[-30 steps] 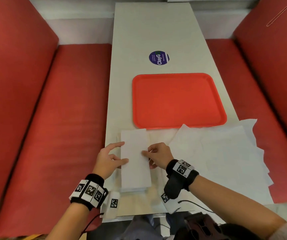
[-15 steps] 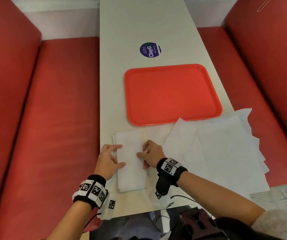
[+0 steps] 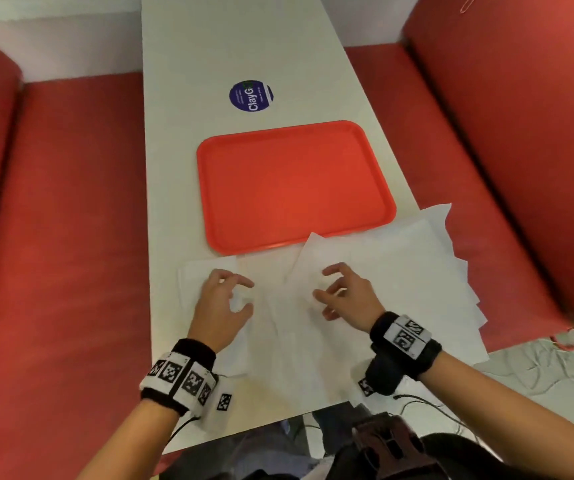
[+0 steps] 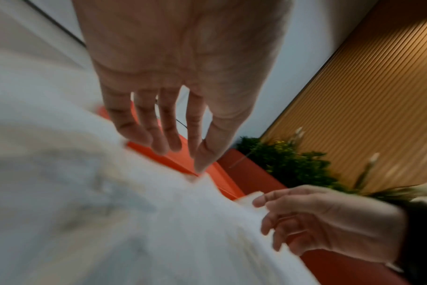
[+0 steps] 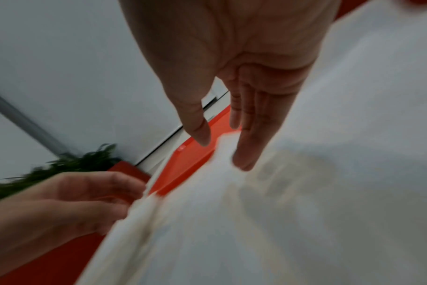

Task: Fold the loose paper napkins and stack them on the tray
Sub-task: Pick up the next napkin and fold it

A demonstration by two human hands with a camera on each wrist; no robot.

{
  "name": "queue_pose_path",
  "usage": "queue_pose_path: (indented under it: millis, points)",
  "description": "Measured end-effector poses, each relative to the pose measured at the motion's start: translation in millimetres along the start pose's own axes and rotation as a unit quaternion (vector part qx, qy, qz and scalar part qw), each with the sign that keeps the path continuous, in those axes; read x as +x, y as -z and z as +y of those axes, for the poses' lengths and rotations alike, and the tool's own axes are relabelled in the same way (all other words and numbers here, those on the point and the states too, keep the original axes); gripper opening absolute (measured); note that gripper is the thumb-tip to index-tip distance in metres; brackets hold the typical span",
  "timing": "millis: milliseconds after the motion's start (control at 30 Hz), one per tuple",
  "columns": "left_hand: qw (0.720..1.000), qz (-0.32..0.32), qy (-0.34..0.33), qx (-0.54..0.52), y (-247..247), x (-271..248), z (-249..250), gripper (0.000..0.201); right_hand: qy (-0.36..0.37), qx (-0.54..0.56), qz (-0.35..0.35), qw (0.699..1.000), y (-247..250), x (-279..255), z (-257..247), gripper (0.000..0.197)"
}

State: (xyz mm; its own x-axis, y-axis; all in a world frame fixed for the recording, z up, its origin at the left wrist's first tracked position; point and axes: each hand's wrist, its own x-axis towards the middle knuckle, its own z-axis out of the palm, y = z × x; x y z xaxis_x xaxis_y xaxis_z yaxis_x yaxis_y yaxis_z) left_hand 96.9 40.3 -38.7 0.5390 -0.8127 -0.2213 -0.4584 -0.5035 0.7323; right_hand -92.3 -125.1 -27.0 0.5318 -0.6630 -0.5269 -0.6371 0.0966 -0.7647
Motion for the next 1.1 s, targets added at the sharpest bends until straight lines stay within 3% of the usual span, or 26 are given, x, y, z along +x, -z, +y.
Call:
queue_pose_path:
  millis: [133, 233, 333, 533, 600, 800, 933, 1100]
  points:
    - [0.993, -0.092, -0.034, -0.062, -55.7, 20.6, 53.3, 0.024, -0.019, -0.122, 0.113, 0.986, 84.4, -1.2, 42.4, 0.032]
    - [0.991, -0.117, -0.037, -0.052, -96.6, 40.8, 85.9, 0.024, -0.038, -0.184, 0.161, 0.969, 130.7, 2.1, 67.2, 0.036]
    - [0.992, -0.118, -0.049, -0.015, -126.3, 60.8, 108.0, 0.032, -0.076, -0.224, 0.153, 0.959, 153.5, 9.3, 85.9, 0.049]
    - [0.976, -0.155, -0.028, 0.153, -158.7, 77.8, 131.2, 0.078, -0.086, -0.258, 0.106, 0.956, 153.9, 15.2, 104.1, 0.068]
    - [0.971, -0.151, -0.019, 0.182, -163.7, 77.3, 133.4, 0.078, -0.077, -0.252, 0.107, 0.959, 153.7, 15.0, 105.1, 0.067]
    - [0.969, -0.103, -0.04, 0.22, -172.2, 70.3, 137.0, 0.05, -0.065, -0.225, 0.103, 0.967, 158.7, 14.7, 109.2, 0.065]
    - [0.989, -0.081, -0.087, 0.088, -169.8, 63.3, 142.0, 0.01, -0.039, -0.216, 0.109, 0.969, 163.0, 9.3, 103.8, 0.067]
    - [0.979, -0.11, -0.101, -0.135, -126.6, 52.8, 158.8, 0.013, 0.132, -0.107, 0.156, 0.973, 173.1, 0.9, 69.7, 0.095]
